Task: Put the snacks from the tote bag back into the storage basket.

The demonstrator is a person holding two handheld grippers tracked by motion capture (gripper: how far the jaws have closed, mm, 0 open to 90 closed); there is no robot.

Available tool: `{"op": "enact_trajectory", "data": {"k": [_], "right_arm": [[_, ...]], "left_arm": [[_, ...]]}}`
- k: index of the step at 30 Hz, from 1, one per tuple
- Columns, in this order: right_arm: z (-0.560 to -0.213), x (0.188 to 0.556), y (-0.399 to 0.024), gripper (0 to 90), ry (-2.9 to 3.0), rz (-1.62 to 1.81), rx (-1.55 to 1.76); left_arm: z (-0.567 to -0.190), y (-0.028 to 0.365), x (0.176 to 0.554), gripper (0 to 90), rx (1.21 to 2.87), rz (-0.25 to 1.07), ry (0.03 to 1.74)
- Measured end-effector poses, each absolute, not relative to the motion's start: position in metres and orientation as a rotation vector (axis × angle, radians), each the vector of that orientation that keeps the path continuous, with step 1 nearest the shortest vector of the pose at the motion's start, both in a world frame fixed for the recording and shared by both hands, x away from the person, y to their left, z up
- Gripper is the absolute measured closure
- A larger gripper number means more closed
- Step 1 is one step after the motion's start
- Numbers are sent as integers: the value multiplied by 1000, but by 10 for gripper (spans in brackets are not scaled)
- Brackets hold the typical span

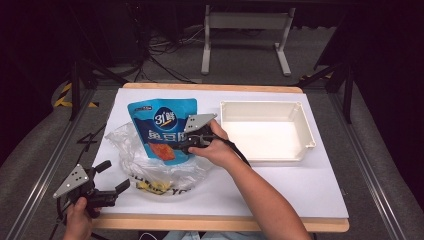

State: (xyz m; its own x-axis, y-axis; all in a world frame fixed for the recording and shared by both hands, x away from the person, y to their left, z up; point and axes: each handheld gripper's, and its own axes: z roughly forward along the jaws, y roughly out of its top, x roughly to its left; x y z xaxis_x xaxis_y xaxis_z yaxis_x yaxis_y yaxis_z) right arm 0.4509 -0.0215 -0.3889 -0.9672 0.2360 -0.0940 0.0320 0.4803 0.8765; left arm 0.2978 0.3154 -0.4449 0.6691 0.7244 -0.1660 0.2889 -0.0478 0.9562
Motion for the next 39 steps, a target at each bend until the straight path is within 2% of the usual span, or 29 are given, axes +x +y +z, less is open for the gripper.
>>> {"op": "enact_trajectory", "data": {"k": [16, 39], "right_arm": [[-375, 445, -14, 533, 2516, 1454, 273], [-292, 430, -20, 532, 2517, 1436, 130]], "left_arm": [[-445, 317, 298, 3, 1630, 425, 852], [-445, 317, 298, 3, 1627, 425, 851]]}}
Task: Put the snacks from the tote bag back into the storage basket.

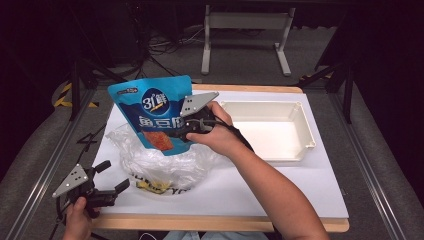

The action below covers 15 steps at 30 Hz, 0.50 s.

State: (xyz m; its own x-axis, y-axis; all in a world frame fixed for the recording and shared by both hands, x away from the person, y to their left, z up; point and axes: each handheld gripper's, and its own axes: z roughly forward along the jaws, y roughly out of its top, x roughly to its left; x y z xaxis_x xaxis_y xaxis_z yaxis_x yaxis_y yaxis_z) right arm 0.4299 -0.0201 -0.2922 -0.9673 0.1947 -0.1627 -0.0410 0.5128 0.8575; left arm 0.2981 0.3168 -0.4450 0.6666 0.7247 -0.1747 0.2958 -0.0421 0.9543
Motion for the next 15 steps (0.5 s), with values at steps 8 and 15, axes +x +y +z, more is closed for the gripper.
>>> {"op": "enact_trajectory", "data": {"k": [8, 15], "right_arm": [[-270, 426, -23, 532, 2510, 1447, 105], [-255, 421, -21, 533, 2507, 1450, 70]], "left_arm": [[-445, 317, 298, 3, 1626, 422, 855], [-445, 316, 298, 3, 1625, 425, 856]]}}
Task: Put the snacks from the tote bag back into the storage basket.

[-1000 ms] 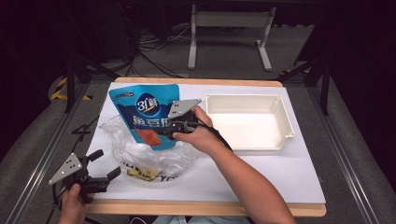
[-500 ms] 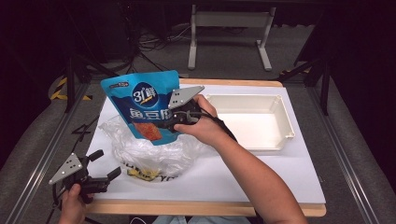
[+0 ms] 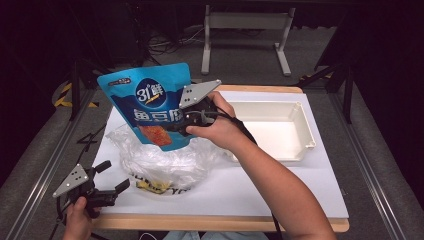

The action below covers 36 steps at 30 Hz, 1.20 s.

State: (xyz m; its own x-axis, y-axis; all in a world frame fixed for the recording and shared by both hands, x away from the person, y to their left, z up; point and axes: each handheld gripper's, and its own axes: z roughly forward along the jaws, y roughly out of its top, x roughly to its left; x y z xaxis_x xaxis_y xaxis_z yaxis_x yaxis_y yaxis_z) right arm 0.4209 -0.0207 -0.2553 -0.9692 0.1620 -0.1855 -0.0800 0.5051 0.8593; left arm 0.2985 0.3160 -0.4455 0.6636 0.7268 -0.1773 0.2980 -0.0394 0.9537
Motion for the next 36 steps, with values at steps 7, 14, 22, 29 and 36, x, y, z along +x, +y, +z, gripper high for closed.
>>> {"op": "enact_trajectory", "data": {"k": [7, 14, 22, 29, 36], "right_arm": [[-248, 418, -25, 533, 2499, 1450, 70], [-244, 421, -44, 532, 2486, 1438, 102], [-239, 423, -69, 532, 2459, 1443, 138], [-236, 423, -95, 533, 2447, 1421, 179], [-235, 425, -115, 534, 2423, 1419, 219]], "left_arm": [[-445, 317, 298, 3, 1627, 421, 855], [-446, 315, 299, 3, 1628, 425, 850], [-446, 315, 299, 3, 1631, 425, 851], [-446, 315, 299, 3, 1640, 423, 854], [-446, 314, 299, 3, 1640, 424, 856]]}}
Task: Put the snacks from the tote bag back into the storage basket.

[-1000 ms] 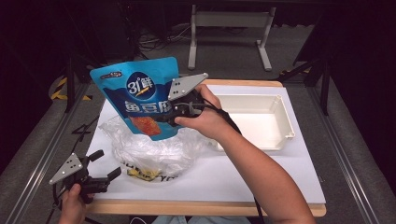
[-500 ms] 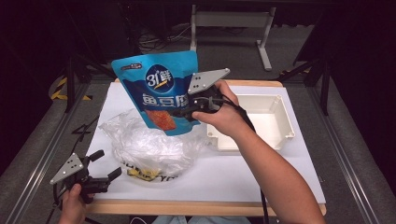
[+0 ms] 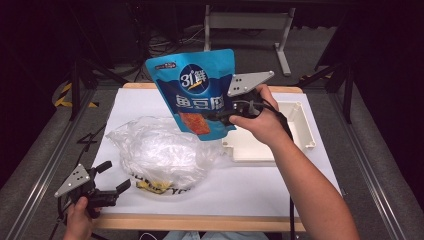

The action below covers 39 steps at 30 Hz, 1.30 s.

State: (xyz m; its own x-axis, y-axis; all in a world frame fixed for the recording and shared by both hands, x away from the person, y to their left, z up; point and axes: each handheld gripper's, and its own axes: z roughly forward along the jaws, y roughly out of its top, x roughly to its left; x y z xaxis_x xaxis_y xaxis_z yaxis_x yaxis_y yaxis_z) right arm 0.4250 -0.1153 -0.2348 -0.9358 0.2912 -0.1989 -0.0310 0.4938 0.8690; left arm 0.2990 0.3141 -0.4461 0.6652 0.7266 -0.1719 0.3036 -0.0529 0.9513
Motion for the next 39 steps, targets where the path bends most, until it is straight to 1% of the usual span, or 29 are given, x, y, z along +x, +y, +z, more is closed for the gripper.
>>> {"op": "enact_trajectory", "data": {"k": [9, 18, 27, 39], "right_arm": [[-232, 424, -141, 554, 2401, 1395, 266], [-229, 425, -179, 554, 2336, 1400, 371], [-233, 429, -217, 553, 2288, 1389, 471], [-237, 434, -251, 553, 2244, 1374, 579]], "left_arm": [[-447, 314, 299, 3, 1637, 425, 857], [-447, 313, 299, 3, 1639, 426, 863], [-447, 314, 300, 3, 1658, 424, 862], [-447, 313, 300, 3, 1657, 427, 866]]}}
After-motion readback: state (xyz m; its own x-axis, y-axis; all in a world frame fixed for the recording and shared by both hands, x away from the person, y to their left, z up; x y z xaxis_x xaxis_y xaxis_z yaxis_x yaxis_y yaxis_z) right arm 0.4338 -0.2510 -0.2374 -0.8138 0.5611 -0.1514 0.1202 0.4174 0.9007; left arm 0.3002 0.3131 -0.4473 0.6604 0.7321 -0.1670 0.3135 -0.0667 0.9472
